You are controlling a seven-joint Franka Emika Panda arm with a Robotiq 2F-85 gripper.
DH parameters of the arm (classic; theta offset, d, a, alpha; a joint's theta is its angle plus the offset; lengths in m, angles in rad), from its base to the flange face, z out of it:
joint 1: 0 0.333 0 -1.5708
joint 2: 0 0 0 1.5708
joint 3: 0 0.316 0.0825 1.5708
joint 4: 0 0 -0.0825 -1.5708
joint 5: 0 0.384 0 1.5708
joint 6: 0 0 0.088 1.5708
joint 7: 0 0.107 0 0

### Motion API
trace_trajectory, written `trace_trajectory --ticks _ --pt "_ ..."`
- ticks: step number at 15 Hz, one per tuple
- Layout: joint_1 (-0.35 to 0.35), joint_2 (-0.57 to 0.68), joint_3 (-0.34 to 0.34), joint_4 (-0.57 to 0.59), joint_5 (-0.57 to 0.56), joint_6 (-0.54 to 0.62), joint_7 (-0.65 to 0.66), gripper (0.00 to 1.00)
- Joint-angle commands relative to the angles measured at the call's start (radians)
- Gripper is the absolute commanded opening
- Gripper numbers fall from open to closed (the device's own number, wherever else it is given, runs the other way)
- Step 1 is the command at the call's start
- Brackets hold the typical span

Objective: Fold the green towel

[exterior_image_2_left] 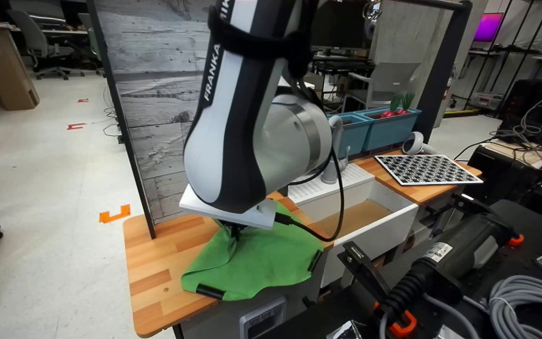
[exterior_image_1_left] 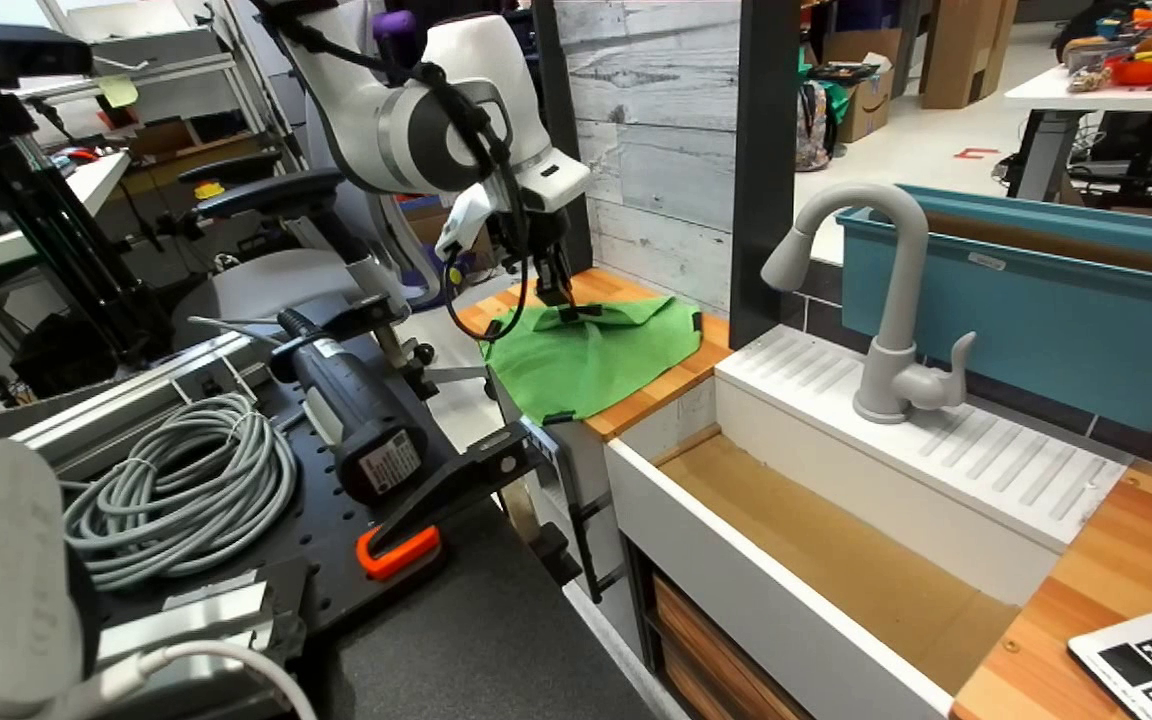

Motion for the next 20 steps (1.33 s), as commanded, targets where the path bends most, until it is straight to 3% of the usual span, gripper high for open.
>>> trace_trajectory --ticks 1,8,9,11,12,14,20 --pt "-0.007 -0.073 -0.002 -0.109 0.064 0.047 -0.028 0.01" --pt "-0.047 -0.062 0.014 -0.079 0.087 -0.017 -0.058 0.01" --pt "-0.054 -0.055 0.017 -0.067 0.084 -0.030 -0.066 0.05" --pt "-0.053 -0.041 0.011 -0.037 0.081 -0.077 -0.070 0.01" --pt "-0.054 -0.034 0.009 -0.019 0.080 -0.105 -0.068 0.29" --pt "-0.056 -0.033 0.010 0.004 0.070 -0.155 -0.072 0.37" --pt "-0.041 -0.035 0.002 0.045 0.056 -0.247 -0.059 0.81"
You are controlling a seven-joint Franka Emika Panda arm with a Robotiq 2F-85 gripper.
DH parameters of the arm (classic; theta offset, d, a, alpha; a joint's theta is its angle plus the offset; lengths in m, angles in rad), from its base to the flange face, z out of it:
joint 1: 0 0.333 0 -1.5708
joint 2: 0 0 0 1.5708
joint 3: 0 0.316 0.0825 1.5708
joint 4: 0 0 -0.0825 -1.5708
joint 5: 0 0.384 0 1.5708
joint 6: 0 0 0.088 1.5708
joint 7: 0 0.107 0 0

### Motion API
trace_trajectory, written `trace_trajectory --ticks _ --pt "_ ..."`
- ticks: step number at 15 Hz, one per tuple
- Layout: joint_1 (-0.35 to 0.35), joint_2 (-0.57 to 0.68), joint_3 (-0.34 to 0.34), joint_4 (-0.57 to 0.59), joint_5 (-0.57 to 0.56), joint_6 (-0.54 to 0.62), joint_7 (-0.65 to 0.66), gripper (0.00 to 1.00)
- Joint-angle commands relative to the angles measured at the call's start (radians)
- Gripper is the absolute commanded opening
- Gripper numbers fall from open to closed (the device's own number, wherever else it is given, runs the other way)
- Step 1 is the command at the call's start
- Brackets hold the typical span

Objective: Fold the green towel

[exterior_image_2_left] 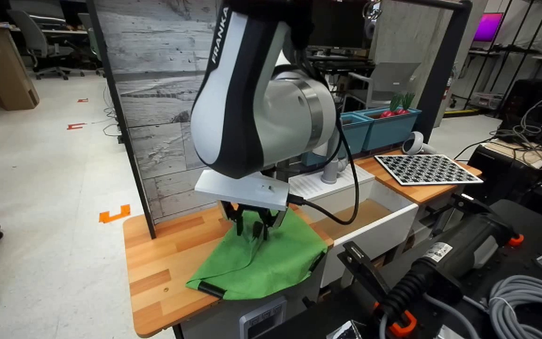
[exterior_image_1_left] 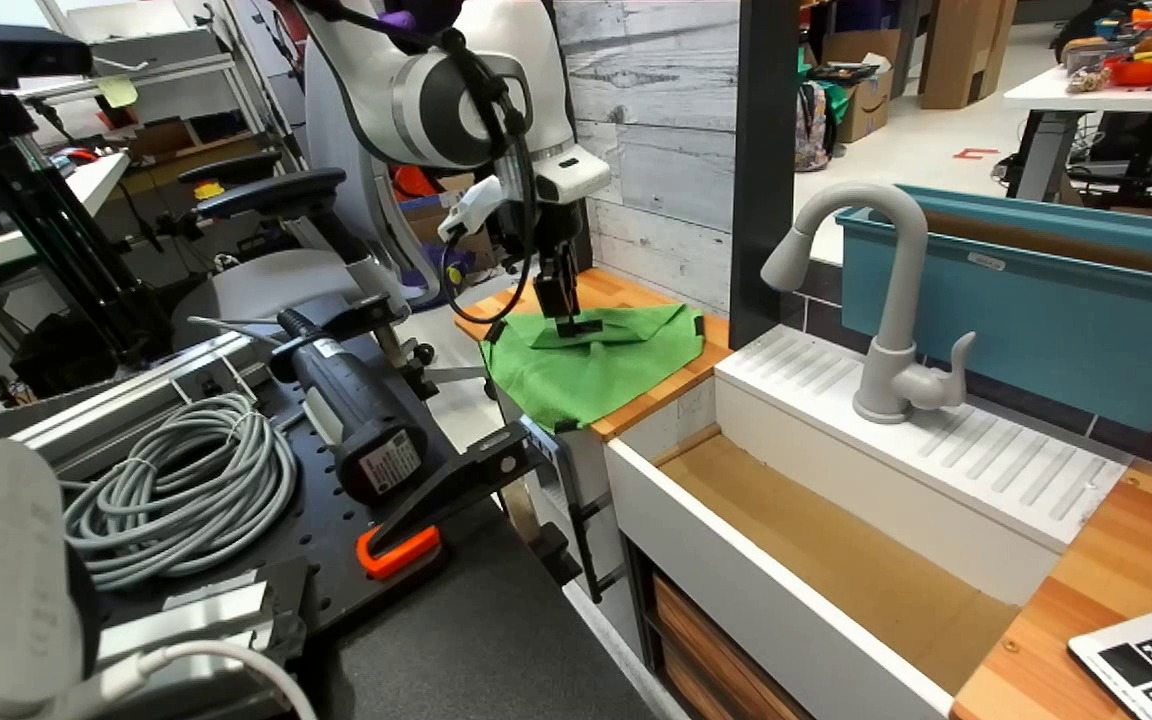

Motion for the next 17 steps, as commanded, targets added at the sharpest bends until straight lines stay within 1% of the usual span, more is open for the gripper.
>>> trace_trajectory --ticks 1,2,3,6,10,13,14,17 --pt "-0.012 -0.001 0.018 0.033 -0.001 -0.059 -0.028 0.88" --pt "-0.017 -0.011 0.027 0.029 0.000 -0.069 -0.037 0.96" --pt "-0.018 -0.019 0.033 0.026 0.000 -0.078 -0.045 0.99" --pt "0.027 -0.079 0.019 -0.025 -0.017 -0.121 -0.030 1.00" --pt "0.103 -0.170 -0.014 -0.101 -0.046 -0.122 0.028 1.00" --pt "0.118 -0.222 -0.007 -0.127 -0.057 -0.113 0.050 1.00" --pt "0.086 -0.161 0.017 -0.079 -0.045 -0.100 0.029 1.00" --pt "0.092 -0.198 0.019 -0.102 -0.050 -0.100 0.037 1.00"
